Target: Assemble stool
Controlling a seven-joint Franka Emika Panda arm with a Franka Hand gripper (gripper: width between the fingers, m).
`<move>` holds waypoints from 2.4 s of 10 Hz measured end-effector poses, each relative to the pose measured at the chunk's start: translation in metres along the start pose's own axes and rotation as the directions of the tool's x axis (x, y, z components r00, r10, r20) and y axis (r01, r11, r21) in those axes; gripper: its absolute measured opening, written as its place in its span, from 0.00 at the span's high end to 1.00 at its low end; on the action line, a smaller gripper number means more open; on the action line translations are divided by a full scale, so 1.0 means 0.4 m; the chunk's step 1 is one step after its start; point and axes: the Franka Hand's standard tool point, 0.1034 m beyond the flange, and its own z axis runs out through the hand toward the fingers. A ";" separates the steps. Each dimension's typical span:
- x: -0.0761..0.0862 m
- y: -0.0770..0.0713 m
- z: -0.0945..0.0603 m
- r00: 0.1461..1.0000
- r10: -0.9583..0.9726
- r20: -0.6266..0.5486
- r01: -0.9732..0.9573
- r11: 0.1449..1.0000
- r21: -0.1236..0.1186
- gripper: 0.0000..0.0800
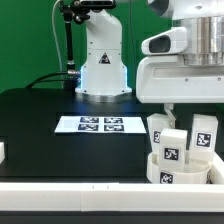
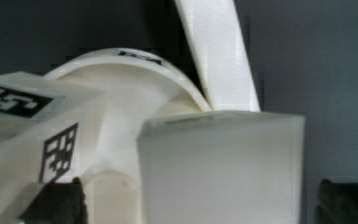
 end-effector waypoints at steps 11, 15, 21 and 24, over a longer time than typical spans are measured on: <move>-0.004 0.005 0.005 0.899 0.435 0.047 -0.437 0.899 0.044 0.57; -0.009 -0.007 0.004 0.672 0.735 0.089 -0.740 0.671 0.040 0.57; -0.010 -0.014 0.004 0.415 0.901 0.123 -0.909 0.416 0.022 0.57; -0.011 -0.018 0.003 0.409 0.904 0.127 -0.912 0.410 0.022 0.30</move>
Offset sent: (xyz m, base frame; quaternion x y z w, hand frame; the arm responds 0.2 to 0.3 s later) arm 0.0000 0.0000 0.0000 0.0000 0.0000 0.0000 1.0000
